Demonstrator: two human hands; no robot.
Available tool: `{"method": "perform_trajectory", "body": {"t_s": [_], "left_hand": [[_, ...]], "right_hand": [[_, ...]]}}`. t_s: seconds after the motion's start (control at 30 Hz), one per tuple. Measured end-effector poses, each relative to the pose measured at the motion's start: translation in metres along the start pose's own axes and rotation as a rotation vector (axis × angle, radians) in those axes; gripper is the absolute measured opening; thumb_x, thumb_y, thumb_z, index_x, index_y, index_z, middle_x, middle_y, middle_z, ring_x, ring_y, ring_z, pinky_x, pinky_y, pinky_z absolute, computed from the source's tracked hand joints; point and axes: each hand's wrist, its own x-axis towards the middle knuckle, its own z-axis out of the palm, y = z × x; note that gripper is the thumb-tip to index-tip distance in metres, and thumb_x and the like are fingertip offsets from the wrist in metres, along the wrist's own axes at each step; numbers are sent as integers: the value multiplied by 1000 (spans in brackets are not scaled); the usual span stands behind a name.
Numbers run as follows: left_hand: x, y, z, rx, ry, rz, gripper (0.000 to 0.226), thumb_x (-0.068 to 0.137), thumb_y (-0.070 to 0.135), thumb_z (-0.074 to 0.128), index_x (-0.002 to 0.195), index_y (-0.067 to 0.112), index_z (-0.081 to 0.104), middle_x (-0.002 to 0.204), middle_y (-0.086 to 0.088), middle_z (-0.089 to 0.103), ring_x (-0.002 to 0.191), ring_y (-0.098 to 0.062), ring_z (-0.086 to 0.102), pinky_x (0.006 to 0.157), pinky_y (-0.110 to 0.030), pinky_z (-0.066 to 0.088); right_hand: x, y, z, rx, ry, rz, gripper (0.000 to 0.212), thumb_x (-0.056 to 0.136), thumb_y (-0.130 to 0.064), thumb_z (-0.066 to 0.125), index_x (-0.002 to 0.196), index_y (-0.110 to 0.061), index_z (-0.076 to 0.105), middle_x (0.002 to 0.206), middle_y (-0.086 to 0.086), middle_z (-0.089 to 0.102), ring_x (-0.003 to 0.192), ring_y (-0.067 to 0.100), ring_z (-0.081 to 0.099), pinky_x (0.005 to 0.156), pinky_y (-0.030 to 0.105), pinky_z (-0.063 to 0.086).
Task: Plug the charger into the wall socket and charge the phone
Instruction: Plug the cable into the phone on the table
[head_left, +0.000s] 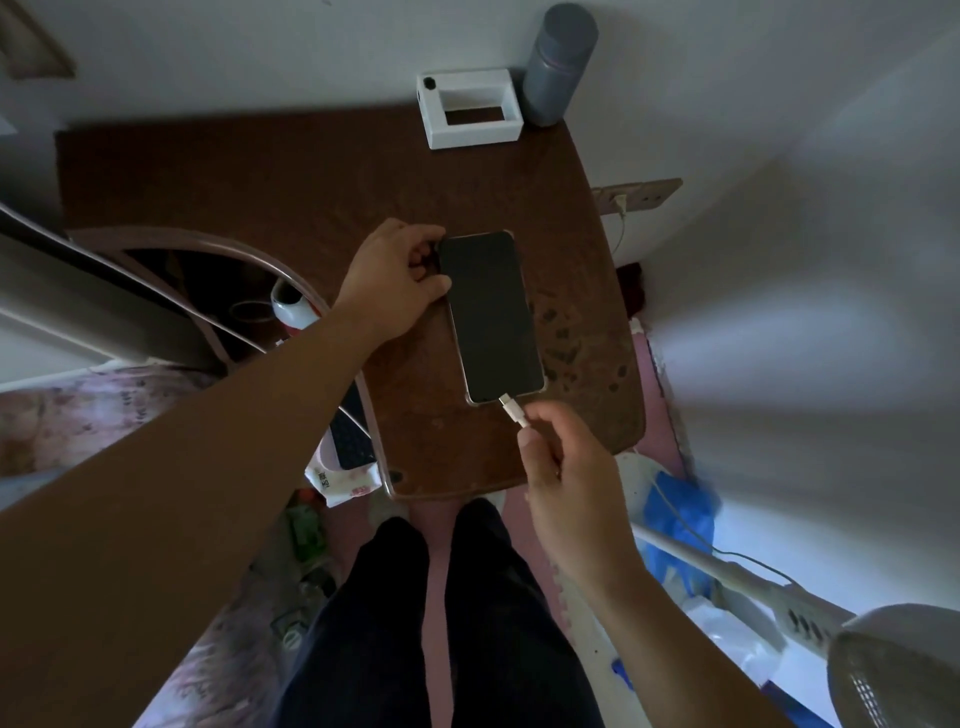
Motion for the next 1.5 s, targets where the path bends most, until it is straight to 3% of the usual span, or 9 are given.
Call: {"method": "perform_trajectory", "body": {"t_s": [0.17, 0.3, 0.43, 0.6, 0.73, 1.03, 1.2, 1.5], "left_hand": [[2, -3, 2, -23, 22, 12, 53, 84, 16, 67, 134, 19, 51, 121, -2, 50, 102, -6, 47, 72, -3, 36], [1, -3, 2, -26, 30, 15, 53, 84, 15, 67, 134, 19, 51, 123, -3, 50, 103, -7, 48, 74, -4, 37], [2, -2, 2, -31, 31, 10, 54, 83, 15, 68, 134, 19, 51, 126, -5, 51, 105, -8, 49, 82, -12, 41], [2, -3, 2, -32, 33, 11, 54, 83, 15, 67, 134, 20, 51, 126, -4, 51, 105, -8, 49, 83, -12, 41], [2, -4, 2, -42, 38, 16, 53, 83, 14, 68, 134, 18, 52, 124, -5, 52, 103, -7, 49, 79, -8, 40], [1, -3, 2, -41, 42, 27, 53, 82, 15, 68, 133, 18, 52, 124, -6, 52, 102, -8, 49, 88, -18, 45], [1, -4, 2, -45, 42, 32, 53, 83, 14, 68, 133, 18, 52, 123, -4, 51, 102, -6, 48, 78, -8, 41], [1, -4, 2, -51, 39, 34, 52, 83, 15, 68, 133, 19, 53, 124, -4, 51, 102, -7, 48, 78, -8, 41]], "right_hand": [[6, 6, 12, -8, 112, 27, 12, 93, -23, 54, 101, -18, 61, 66, -16, 57, 67, 3, 60, 53, 20, 48], [9, 11, 21, -75, 148, 29, 12, 92, -26, 57, 100, -19, 60, 69, -17, 59, 58, 2, 60, 48, 15, 46], [10, 15, 31, -147, 205, 43, 10, 89, -21, 62, 97, -15, 64, 86, -4, 69, 69, 4, 60, 54, 9, 44], [9, 9, 38, -275, 285, 90, 8, 87, -23, 64, 92, -17, 65, 85, -4, 64, 67, 7, 53, 51, 9, 33], [12, 8, 39, -286, 288, 142, 9, 88, -27, 62, 93, -20, 65, 85, -5, 65, 73, 10, 59, 57, 24, 48], [11, 12, 41, -230, 243, 187, 9, 88, -25, 63, 94, -18, 65, 89, -3, 64, 69, 7, 57, 51, 10, 36], [10, 16, 42, -221, 234, 193, 9, 88, -24, 64, 94, -18, 66, 89, -3, 65, 69, 6, 58, 52, 10, 37], [15, 17, 41, -212, 243, 147, 9, 87, -22, 65, 93, -16, 66, 88, -2, 66, 68, 5, 57, 52, 8, 35]]}}
